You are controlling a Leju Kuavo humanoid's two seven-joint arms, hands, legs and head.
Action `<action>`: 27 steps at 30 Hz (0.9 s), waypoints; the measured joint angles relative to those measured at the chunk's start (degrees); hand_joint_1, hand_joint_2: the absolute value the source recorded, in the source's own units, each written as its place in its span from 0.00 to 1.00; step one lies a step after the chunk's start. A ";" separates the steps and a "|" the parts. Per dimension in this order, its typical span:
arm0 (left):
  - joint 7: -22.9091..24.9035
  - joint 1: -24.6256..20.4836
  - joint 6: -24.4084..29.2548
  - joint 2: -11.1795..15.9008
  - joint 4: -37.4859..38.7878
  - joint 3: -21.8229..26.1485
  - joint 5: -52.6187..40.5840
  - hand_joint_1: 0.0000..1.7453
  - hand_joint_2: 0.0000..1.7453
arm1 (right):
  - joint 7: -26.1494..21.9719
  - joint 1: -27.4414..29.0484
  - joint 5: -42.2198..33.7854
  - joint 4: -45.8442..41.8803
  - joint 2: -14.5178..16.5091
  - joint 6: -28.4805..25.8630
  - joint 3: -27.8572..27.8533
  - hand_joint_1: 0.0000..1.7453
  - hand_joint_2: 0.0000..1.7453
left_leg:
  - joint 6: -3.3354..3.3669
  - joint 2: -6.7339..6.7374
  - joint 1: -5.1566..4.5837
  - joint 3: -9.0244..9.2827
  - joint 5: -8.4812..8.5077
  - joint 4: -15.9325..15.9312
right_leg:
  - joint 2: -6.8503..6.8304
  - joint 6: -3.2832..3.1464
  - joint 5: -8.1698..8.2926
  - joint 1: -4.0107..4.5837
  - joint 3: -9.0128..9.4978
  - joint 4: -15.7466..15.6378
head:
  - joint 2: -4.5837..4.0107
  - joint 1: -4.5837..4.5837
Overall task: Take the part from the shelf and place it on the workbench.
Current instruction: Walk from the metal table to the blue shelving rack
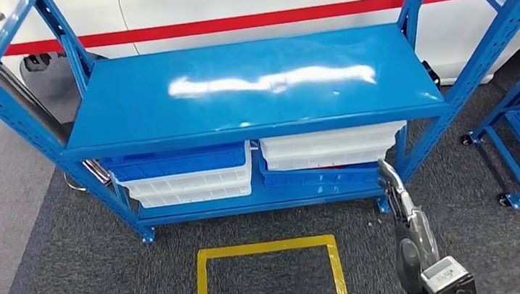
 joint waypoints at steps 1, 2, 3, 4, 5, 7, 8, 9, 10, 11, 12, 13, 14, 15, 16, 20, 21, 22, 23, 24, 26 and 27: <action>-0.02 -0.05 0.18 0.02 -0.04 0.04 -0.26 0.00 0.00 | -0.01 -0.03 -0.01 0.00 0.07 0.02 0.01 0.00 0.00 | -0.20 0.09 0.13 -1.83 -0.96 3.02 | -0.11 -0.27 -0.35 -0.03 0.60 -0.13 | 0.00 -0.08; -0.03 -0.08 0.35 0.00 -0.06 0.07 -0.51 0.00 0.00 | -0.02 -0.04 -0.02 0.00 0.11 0.05 0.04 0.00 0.00 | -0.41 0.13 0.21 -3.97 -2.56 6.04 | -0.16 -0.45 -0.73 -0.04 1.07 -0.14 | 0.00 -0.19; -0.04 -0.05 0.43 -0.02 -0.07 0.08 -0.65 0.00 0.00 | -0.03 -0.03 -0.02 0.00 0.15 0.08 0.10 0.00 0.00 | -0.59 0.14 0.29 -6.08 -4.45 8.51 | -0.14 -0.57 -1.18 -0.04 1.53 -0.14 | 0.00 -0.18; -0.04 0.02 0.43 -0.04 -0.07 0.08 -0.74 0.00 0.00 | -0.02 0.01 -0.02 0.00 0.17 0.11 0.17 0.00 0.00 | -0.78 0.14 0.34 -7.66 -5.80 9.74 | -0.07 -0.56 -1.64 -0.04 2.02 -0.14 | 0.00 -0.19; -0.04 0.11 0.42 -0.06 -0.07 0.08 -0.74 0.00 0.00 | 0.03 0.05 -0.02 0.00 0.19 0.16 0.28 0.00 0.00 | -0.86 0.15 0.37 -8.58 -5.98 9.45 | 0.02 -0.54 -2.12 -0.03 2.60 -0.14 | 0.00 -0.18; -0.74 0.18 0.09 -0.07 -0.07 0.11 -0.66 0.00 0.00 | 0.43 0.10 0.22 0.04 0.27 0.38 0.67 0.00 0.50 | -0.59 0.16 0.33 -8.42 -1.51 4.37 | 0.13 -0.39 -3.13 0.02 3.91 -0.15 | 0.00 -0.19; -1.36 0.17 -0.21 -0.07 -0.07 0.14 -0.57 0.00 0.25 | 0.81 0.10 0.38 0.11 0.32 0.58 1.01 0.00 0.75 | -0.23 0.15 0.22 -8.00 1.74 1.20 | 0.14 -0.24 -3.60 0.09 4.53 -0.09 | 0.00 -0.17; -2.02 0.07 -0.49 -0.07 -0.07 0.18 -0.50 0.00 0.50 | 1.45 0.12 0.33 0.30 0.37 0.84 1.42 0.00 1.00 | 0.09 0.15 0.07 -7.68 3.81 -1.24 | 0.18 -0.02 -4.02 0.17 4.91 -0.03 | 0.00 -0.16; -2.45 -0.11 -0.61 -0.07 -0.07 0.20 -0.47 0.00 0.75 | 2.39 0.15 -0.02 0.74 0.49 1.02 1.95 0.00 1.00 | 0.45 0.14 -0.08 -7.45 5.28 -2.65 | 0.21 0.28 -4.38 0.25 5.08 0.04 | 0.00 -0.18; -2.63 -0.30 -0.53 -0.08 -0.07 0.22 -0.53 0.00 1.00 | 3.43 0.23 -0.66 1.50 0.68 0.90 2.53 0.00 1.00 | 0.65 0.13 -0.19 -7.41 5.66 -3.00 | 0.24 0.57 -4.66 0.32 5.21 0.03 | 0.00 -0.18; -2.64 -0.49 -0.35 -0.11 -0.07 0.22 -0.63 0.00 1.00 | 4.46 0.35 -1.45 2.78 0.93 0.46 3.12 0.00 1.00 | 0.66 0.11 -0.12 -7.27 5.75 -3.17 | 0.26 0.64 -4.90 0.44 5.24 0.06 | 0.00 -0.20; -2.59 -0.69 -0.13 -0.15 -0.07 0.22 -0.75 0.00 1.00 | 5.18 0.44 -2.26 4.72 1.21 -0.35 3.76 0.00 1.00 | 0.63 0.06 -0.07 -7.11 6.37 -3.34 | 0.21 0.53 -5.06 0.51 5.38 -0.02 | 0.00 -0.22; -2.54 -0.86 0.06 -0.20 -0.07 0.22 -0.86 0.00 1.00 | 5.39 0.53 -2.97 6.88 1.44 -1.23 4.28 0.00 1.00 | 0.52 0.03 -0.04 -7.04 6.52 -3.49 | 0.17 0.35 -5.13 0.54 5.53 -0.15 | 0.00 -0.20; -2.49 -1.02 0.22 -0.24 -0.07 0.22 -0.98 0.00 1.00 | 5.35 0.62 -3.67 9.24 1.61 -2.03 4.75 0.00 0.75 | 0.47 -0.01 -0.02 -6.98 6.55 -3.60 | 0.13 0.17 -5.18 0.57 5.65 -0.26 | 0.00 -0.20; -2.45 -1.18 0.37 -0.26 -0.07 0.22 -1.13 0.00 1.00 | 5.20 0.69 -4.35 11.43 1.72 -2.62 5.13 0.00 0.75 | 0.58 -0.02 -0.10 -6.96 6.43 -3.60 | 0.11 0.16 -5.19 0.51 5.76 -0.50 | 0.00 -0.20; -1.85 -1.40 1.83 -0.36 -0.07 0.14 -2.43 0.00 1.00 | 6.84 0.50 -9.59 21.20 2.33 -4.47 5.16 0.00 1.00 | 1.03 0.04 -0.13 -6.85 6.11 -3.63 | 0.11 0.33 -5.27 0.51 6.11 -1.09 | 0.00 -0.17; -1.44 -1.39 2.31 -0.42 -0.07 0.06 -3.06 0.00 1.00 | 7.11 0.07 -11.09 25.43 2.80 -5.16 4.59 0.00 1.00 | 1.13 0.04 -0.13 -6.82 6.05 -3.64 | 0.08 0.38 -5.30 0.51 6.20 -1.20 | 0.00 -0.16; -0.93 -1.33 2.67 -0.47 -0.07 -0.12 -3.82 0.00 1.00 | 6.67 -0.77 -12.27 31.26 3.52 -5.72 3.40 0.00 1.00 | 1.19 0.03 -0.12 -6.77 6.01 -3.64 | 0.06 0.45 -5.30 0.52 6.29 -1.29 | 0.00 -0.16; -0.41 -1.26 2.91 -0.52 -0.07 -0.39 -4.60 0.00 1.00 | 5.54 -1.99 -13.13 38.03 4.45 -5.95 1.73 0.00 1.00 | 1.24 0.03 -0.13 -6.74 5.98 -3.64 | 0.04 0.58 -5.30 0.51 6.36 -1.36 | 0.00 -0.15; 0.08 -1.18 3.08 -0.58 -0.07 -0.74 -5.33 0.00 1.00 | 3.67 -3.51 -13.77 45.59 5.47 -5.87 -0.38 0.00 1.00 | 1.30 0.03 -0.15 -6.71 5.95 -3.63 | 0.02 0.73 -5.29 0.49 6.41 -1.40 | 0.00 -0.16; 1.15 -1.08 3.47 -0.66 -0.07 -1.39 -6.61 0.00 1.00 | 0.26 -6.52 -14.18 60.40 7.49 -5.52 -5.12 0.00 1.00 | 1.35 0.01 -0.20 -6.67 5.95 -3.62 | 0.00 1.00 -5.28 0.44 6.47 -1.44 | 0.00 -0.16; 2.00 -1.03 3.94 -0.68 -0.07 -1.69 -7.46 0.00 1.00 | -0.11 -7.86 -13.97 66.64 8.24 -5.91 -7.26 0.00 1.00 | 1.36 0.01 -0.22 -6.65 5.95 -3.62 | -0.01 1.03 -5.28 0.43 6.49 -1.45 | 0.00 -0.17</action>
